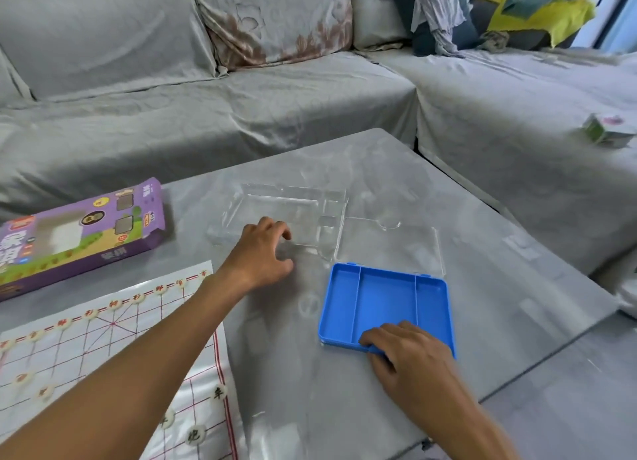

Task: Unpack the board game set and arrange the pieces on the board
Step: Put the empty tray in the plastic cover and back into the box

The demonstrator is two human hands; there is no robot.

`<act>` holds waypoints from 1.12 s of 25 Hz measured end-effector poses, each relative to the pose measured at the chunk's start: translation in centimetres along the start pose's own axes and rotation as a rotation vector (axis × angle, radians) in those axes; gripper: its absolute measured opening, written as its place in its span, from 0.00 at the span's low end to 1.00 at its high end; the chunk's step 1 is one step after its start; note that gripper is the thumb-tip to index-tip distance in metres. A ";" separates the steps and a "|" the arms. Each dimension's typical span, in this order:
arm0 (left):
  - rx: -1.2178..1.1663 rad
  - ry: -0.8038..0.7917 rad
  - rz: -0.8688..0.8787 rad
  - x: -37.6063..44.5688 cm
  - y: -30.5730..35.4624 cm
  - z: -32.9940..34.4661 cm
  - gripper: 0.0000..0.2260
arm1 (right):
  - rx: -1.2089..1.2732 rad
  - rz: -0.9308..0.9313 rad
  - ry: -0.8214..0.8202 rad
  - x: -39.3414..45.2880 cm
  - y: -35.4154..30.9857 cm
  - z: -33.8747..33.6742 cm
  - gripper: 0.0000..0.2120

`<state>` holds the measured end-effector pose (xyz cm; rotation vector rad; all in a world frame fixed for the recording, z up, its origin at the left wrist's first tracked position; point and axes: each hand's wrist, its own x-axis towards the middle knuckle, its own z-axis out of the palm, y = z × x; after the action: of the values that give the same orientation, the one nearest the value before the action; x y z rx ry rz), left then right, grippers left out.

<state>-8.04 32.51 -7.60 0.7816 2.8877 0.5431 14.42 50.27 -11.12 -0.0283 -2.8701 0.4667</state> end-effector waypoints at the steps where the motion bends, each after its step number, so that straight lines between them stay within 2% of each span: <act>1: -0.003 -0.013 -0.009 -0.9 0.2 0.0 0.17 | -0.008 -0.035 -0.030 -0.4 -0.1 -0.3 0.08; 2: -0.001 -0.007 -0.023 -1.8 0.4 -0.2 0.16 | 0.007 -0.066 -0.086 -0.8 -0.4 -0.8 0.09; 4: 0.034 0.104 0.012 -4.2 1.4 -0.3 0.13 | 0.061 -0.126 -0.232 -1.3 -0.9 -2.0 0.12; 6: -0.002 0.210 0.196 -7.1 3.5 0.4 0.11 | 0.112 -0.160 -0.305 -1.9 -1.2 -2.6 0.15; 8: -0.085 0.145 0.338 -10.3 6.0 1.9 0.11 | 0.212 -0.103 -0.270 -2.1 -1.1 -2.8 0.16; 10: -0.153 0.070 0.322 -12.5 7.3 3.5 0.09 | 0.297 -0.033 -0.209 -2.3 -0.4 -2.7 0.13; 13: -0.221 0.080 0.247 -14.2 7.1 4.9 0.08 | 0.325 0.007 -0.065 -2.8 0.3 -2.3 0.09; 16: -0.195 0.095 0.272 -15.4 7.4 5.5 0.15 | 0.262 0.247 0.206 -0.9 2.4 -2.7 0.06; 18: -0.222 0.062 0.252 -15.9 7.6 5.6 0.18 | 0.244 0.591 0.180 1.5 4.9 -3.3 0.19; 20: -0.286 0.017 0.206 -16.1 7.6 5.7 0.20 | 0.455 0.877 0.143 3.7 7.0 -4.0 0.27; 22: -0.333 -0.029 0.201 -16.2 7.6 5.9 0.21 | 0.728 1.042 0.200 5.0 8.1 -4.3 0.28; 25: -0.367 -0.069 0.198 -16.3 7.7 6.2 0.21 | 0.888 1.110 0.190 5.5 9.1 -4.9 0.26; 28: -0.372 -0.069 0.207 -16.0 7.8 6.0 0.21 | 1.051 1.024 0.163 5.1 8.2 -7.2 0.21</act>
<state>10.54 32.58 -10.29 1.0136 2.5426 1.0158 11.01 60.54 -5.90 -1.2510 -1.8907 1.9073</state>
